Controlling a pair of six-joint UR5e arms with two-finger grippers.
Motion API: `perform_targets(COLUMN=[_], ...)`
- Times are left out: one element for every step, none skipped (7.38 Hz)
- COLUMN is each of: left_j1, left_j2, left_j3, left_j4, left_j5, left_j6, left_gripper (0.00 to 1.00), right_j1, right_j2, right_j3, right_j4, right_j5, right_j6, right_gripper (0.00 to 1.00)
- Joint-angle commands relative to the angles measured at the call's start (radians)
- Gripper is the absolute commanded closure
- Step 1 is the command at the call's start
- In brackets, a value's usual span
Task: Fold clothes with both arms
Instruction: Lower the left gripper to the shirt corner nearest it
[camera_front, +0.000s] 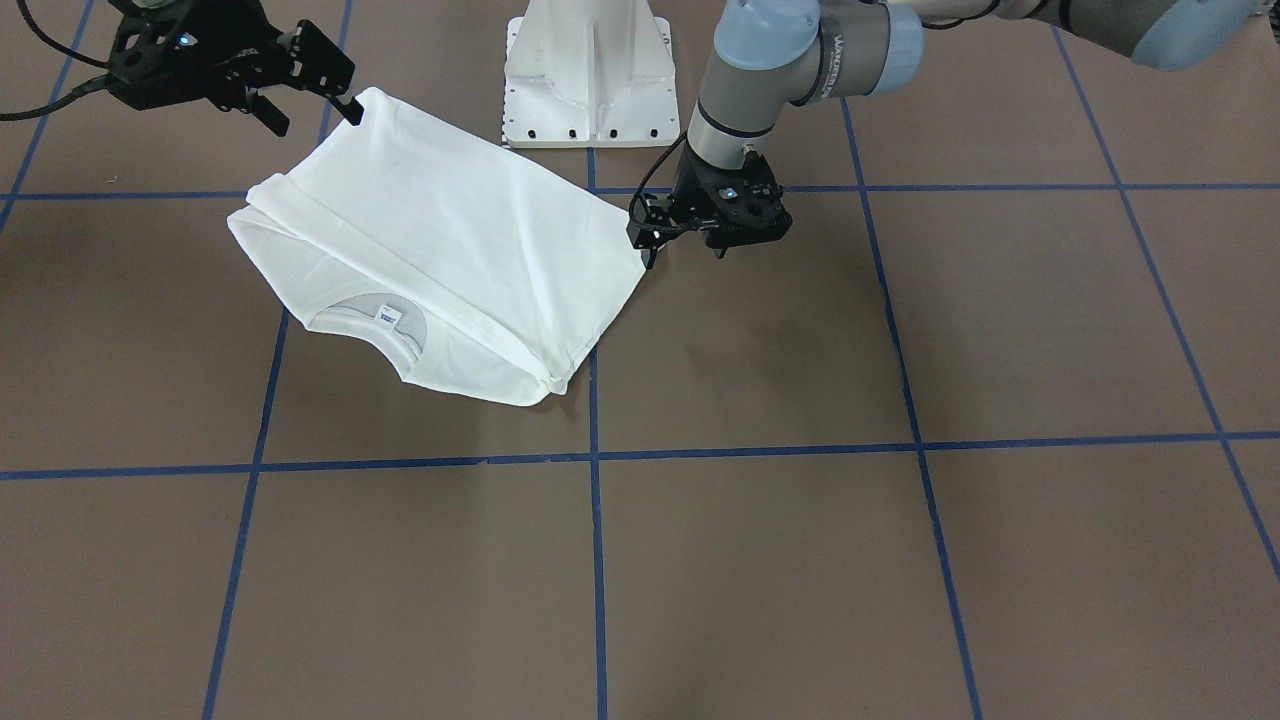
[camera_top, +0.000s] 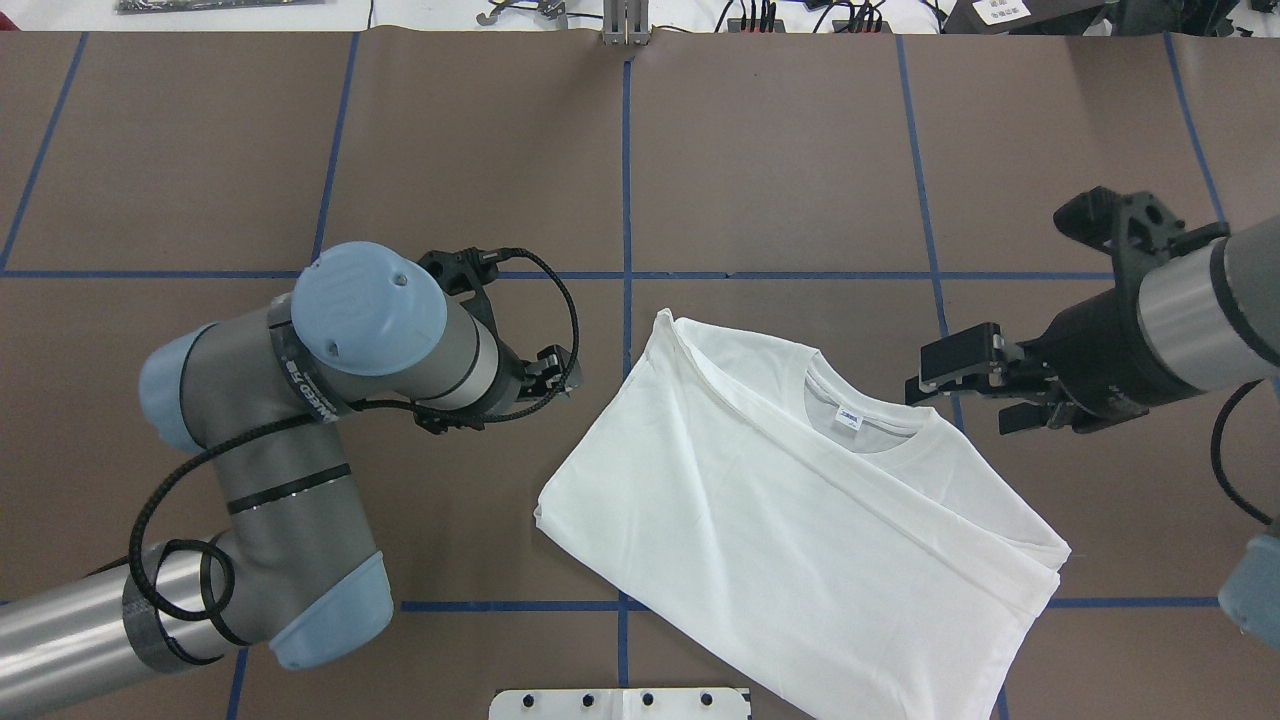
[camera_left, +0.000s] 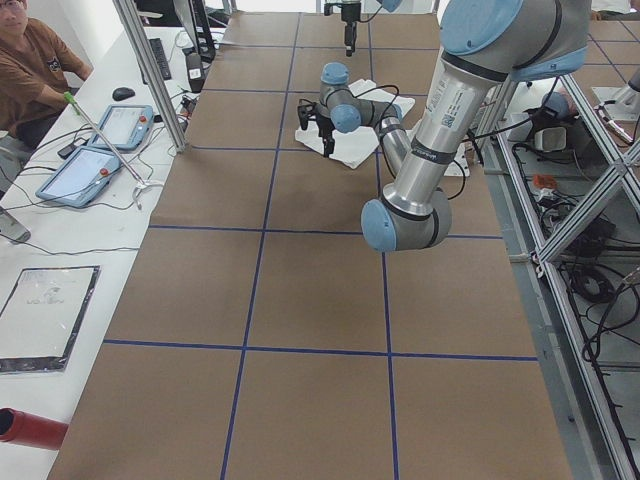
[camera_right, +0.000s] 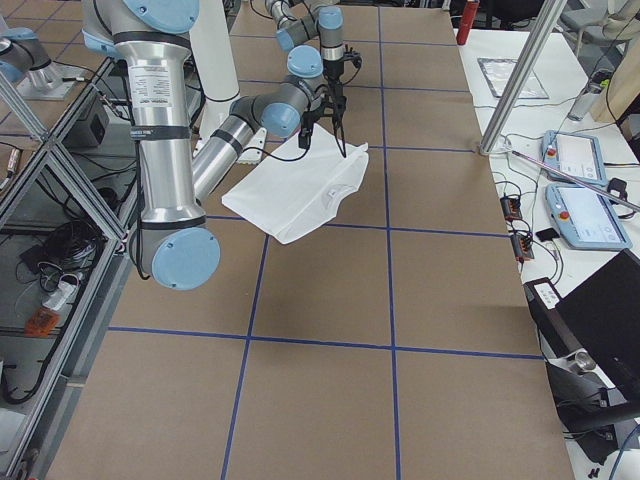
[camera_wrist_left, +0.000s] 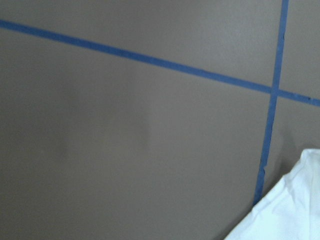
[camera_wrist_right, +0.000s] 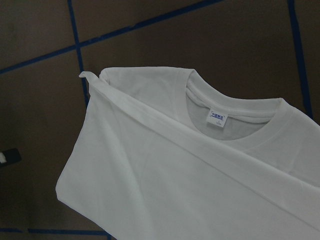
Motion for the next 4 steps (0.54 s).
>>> perform_targets(left_j1=[0.096, 0.110, 0.111, 0.116], left_j2=[0.002, 0.009, 0.011, 0.008], left_j3=[0.002, 0.049, 0.102, 0.103], left_j4=[-0.011, -0.061, -0.134, -0.138], left_j5=[0.003, 0.006, 0.006, 0.007], left_j6=[-0.150, -0.158, -0.198, -0.230], left_gripper=[0.01, 0.01, 0.01, 0.01], right_j1=[0.057, 0.069, 0.070, 0.067], right_j2=[0.030, 0.024, 0.025, 0.027], right_j3=[0.003, 0.006, 0.006, 0.006], right_j4=[0.002, 0.002, 0.002, 0.002], right_j5=[0.002, 0.002, 0.002, 0.002], right_j6=[-0.001, -0.001, -0.001, -0.001], right_gripper=[0.00, 0.00, 0.00, 0.00])
